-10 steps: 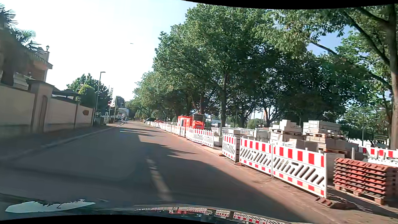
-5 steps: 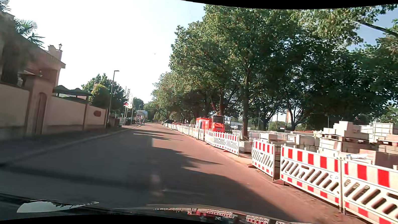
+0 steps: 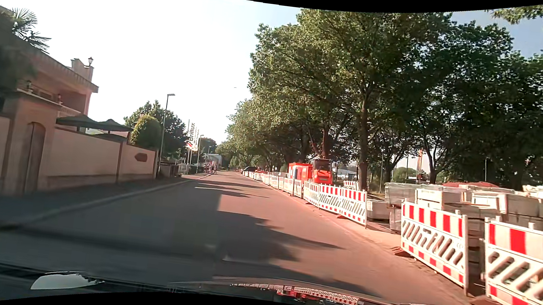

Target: Follow the waypoints while adhering to traffic rules and regulations

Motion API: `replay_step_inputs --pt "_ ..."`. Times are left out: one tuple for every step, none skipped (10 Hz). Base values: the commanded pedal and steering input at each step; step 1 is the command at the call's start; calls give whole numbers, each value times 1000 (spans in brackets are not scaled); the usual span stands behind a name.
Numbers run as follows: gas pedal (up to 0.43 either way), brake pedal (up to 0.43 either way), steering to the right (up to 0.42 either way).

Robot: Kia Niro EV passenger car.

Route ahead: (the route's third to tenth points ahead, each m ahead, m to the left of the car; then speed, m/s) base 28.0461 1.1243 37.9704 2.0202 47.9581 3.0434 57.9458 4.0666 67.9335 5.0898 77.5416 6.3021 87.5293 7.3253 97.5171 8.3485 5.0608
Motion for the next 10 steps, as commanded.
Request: replay_step_inputs --pt "110 0 -103" --pt "110 0 -96" --pt "110 0 -83" --pt "110 0 -66" --pt "110 0 -47" --pt "110 0 -37" --pt "110 0 -32" --pt "110 0 -23" --pt "130 0 -11" --pt "130 0 -5"
